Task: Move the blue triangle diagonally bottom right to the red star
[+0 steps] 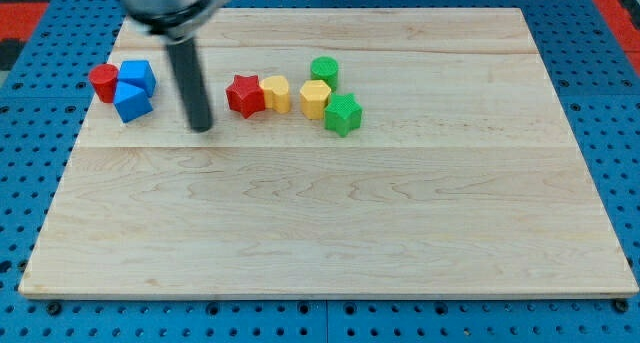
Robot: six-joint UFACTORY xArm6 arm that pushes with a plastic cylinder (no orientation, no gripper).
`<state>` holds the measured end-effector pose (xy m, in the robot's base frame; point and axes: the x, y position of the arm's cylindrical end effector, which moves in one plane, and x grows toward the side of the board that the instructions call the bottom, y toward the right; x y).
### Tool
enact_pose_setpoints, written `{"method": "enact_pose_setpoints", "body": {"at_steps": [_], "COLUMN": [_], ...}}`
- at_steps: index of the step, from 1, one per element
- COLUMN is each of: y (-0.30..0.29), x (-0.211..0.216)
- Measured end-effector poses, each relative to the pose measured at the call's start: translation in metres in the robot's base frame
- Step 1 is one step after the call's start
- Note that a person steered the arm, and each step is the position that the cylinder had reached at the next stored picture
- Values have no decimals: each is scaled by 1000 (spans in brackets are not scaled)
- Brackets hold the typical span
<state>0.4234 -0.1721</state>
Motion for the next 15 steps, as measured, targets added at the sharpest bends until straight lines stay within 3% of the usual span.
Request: {"method": "enact_pose_setpoints", "body": {"at_steps": [1,2,4,5,7,8,9,11,13,14,15], "y": [-114,-132,-125,-104,-51,-36,-100,-110,25,64,0], "x": [13,2,-107,-106,-47,-48,-69,-27,5,5,-2]}}
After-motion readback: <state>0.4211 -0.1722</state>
